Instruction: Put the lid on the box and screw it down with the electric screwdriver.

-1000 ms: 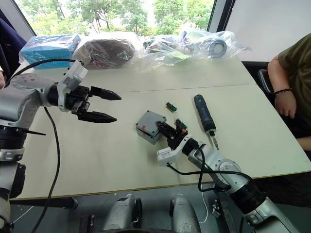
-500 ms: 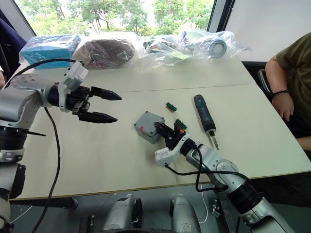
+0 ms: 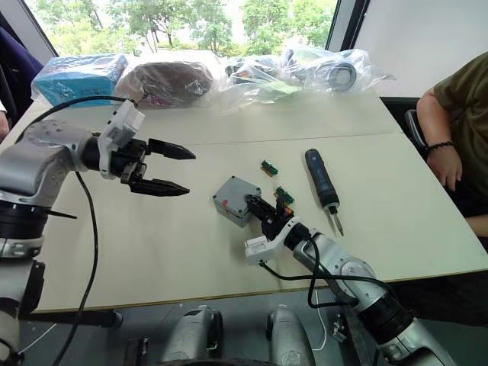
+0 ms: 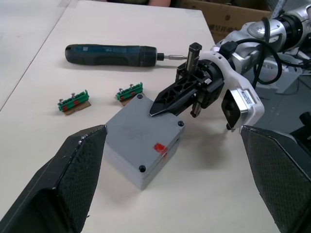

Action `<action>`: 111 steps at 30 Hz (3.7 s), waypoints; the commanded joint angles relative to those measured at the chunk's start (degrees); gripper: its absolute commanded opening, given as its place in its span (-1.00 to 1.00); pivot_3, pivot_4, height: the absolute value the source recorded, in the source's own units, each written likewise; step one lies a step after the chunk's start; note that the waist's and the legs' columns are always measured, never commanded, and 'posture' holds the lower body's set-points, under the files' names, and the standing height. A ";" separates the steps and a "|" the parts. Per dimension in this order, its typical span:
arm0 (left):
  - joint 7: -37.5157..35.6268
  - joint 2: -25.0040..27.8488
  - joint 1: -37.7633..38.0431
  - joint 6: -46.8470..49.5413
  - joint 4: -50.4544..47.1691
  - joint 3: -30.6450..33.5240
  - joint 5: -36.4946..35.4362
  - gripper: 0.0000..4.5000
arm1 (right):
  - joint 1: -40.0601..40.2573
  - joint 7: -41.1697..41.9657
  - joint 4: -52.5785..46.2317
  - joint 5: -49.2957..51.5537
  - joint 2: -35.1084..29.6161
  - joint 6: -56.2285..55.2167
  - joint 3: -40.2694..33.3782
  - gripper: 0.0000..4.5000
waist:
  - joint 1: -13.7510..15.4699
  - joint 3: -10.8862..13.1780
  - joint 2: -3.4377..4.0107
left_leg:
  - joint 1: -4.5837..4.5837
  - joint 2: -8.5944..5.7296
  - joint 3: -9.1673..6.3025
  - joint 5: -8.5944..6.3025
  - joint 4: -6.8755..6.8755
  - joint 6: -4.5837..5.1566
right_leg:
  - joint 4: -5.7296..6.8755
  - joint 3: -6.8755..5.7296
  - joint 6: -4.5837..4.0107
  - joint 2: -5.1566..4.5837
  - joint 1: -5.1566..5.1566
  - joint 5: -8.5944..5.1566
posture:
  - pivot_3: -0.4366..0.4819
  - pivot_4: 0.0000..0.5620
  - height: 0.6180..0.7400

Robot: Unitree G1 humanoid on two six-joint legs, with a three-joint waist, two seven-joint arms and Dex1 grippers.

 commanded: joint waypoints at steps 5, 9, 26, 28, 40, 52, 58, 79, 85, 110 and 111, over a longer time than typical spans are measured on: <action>3.38 -5.75 0.05 -6.70 0.94 -3.19 4.69 0.51 | 1.56 -0.31 1.73 -1.69 -0.29 -0.10 0.52 -0.91 | 0.20 -0.03 -0.02 | 0.03 -0.03 -0.01 0.00 0.02 0.00 | 0.00 -0.01 0.00 -0.03 0.06 0.00 | -0.05 -0.47 1.00; 4.91 -9.70 -0.15 -9.90 4.26 -4.81 6.97 -0.25 | 1.47 -0.61 2.35 -1.80 -0.38 -0.10 0.60 -0.91 | 0.09 -0.04 -0.02 | 0.04 -0.04 -0.01 0.00 0.04 0.00 | 0.02 0.00 0.01 -0.03 0.07 0.01 | -0.05 -0.47 1.00; 9.45 -19.40 2.00 -26.59 20.37 -12.06 20.23 -1.00 | 1.79 0.38 3.06 0.57 -1.29 -3.29 0.83 -0.30 | 0.12 -0.35 -0.13 | 0.32 -0.07 -0.01 0.00 0.03 0.01 | 0.00 -0.01 0.01 -0.05 0.34 0.01 | -0.05 -0.47 1.00; 9.44 -19.35 2.35 -25.36 20.61 -12.62 20.71 -1.00 | 1.93 0.84 3.02 1.50 -1.67 -4.26 0.46 0.01 | 0.14 -0.45 -0.15 | 0.51 -0.07 -0.02 -0.01 0.00 0.02 | -0.02 -0.02 0.02 -0.05 0.55 -0.01 | -0.05 -0.47 1.00; 11.41 -19.10 6.51 -18.79 20.21 -15.14 23.24 -1.00 | 2.44 2.73 1.40 7.93 -7.32 -11.04 -3.70 0.99 | 0.29 -1.73 -0.28 | 1.32 -0.05 -0.10 -0.16 -0.16 0.25 | -0.39 -0.09 -0.12 -0.10 1.51 -0.23 | -0.05 -0.47 1.00; 12.72 -19.18 8.94 -19.03 22.11 -16.24 24.85 -1.00 | 1.53 5.65 -0.30 13.99 -11.16 -17.99 -7.18 0.99 | 1.35 -1.98 -0.09 | 1.96 0.01 -0.22 -0.37 -0.28 0.56 | -0.91 -0.02 -0.19 -0.27 2.34 -0.45 | -0.05 -0.47 1.00; 12.76 -19.42 8.67 -18.71 22.37 -16.26 24.82 -1.00 | 1.90 7.75 0.38 17.56 -12.03 -21.00 -8.27 0.99 | 1.23 -2.04 0.00 | 1.96 0.02 -0.22 -0.37 -0.28 0.56 | -0.91 -0.02 -0.16 -0.26 2.32 -0.46 | -0.05 -0.47 1.00; 14.74 -15.72 8.53 -15.10 10.02 -2.03 14.06 -1.00 | 7.38 36.93 -10.62 57.07 -5.41 15.84 -12.83 -0.61 | 1.18 -1.49 0.21 | 0.98 0.13 -0.24 -0.37 -0.34 0.58 | -0.80 -0.02 -0.23 -0.15 1.19 -0.41 | -0.05 -0.47 1.00; 18.42 -16.72 9.80 -20.34 15.78 -4.19 18.32 -1.00 | 4.13 38.15 -11.38 57.05 -1.03 27.12 -11.60 -0.99 | 1.43 -1.18 0.23 | 0.95 0.10 -0.21 -0.38 -0.33 0.58 | -0.81 -0.03 -0.23 -0.16 1.18 -0.41 | -0.05 -0.47 1.00; 7.96 -13.71 14.54 -22.72 14.74 -7.80 20.99 -1.00 | -5.11 42.71 -3.19 51.93 2.57 24.82 -4.02 -0.99 | 0.78 -1.03 0.25 | 0.88 0.12 -0.17 -0.38 -0.33 0.58 | -0.82 -0.06 -0.22 -0.14 1.08 -0.41 | -0.05 -0.47 1.00; 7.88 -13.27 15.11 -22.27 13.88 -7.73 20.81 -1.00 | -5.27 42.79 -2.89 51.84 2.76 24.58 -3.94 -0.99 | 0.74 -1.03 0.24 | 0.88 0.12 -0.17 -0.38 -0.33 0.58 | -0.82 -0.06 -0.22 -0.14 1.08 -0.41 | -0.05 -0.47 1.00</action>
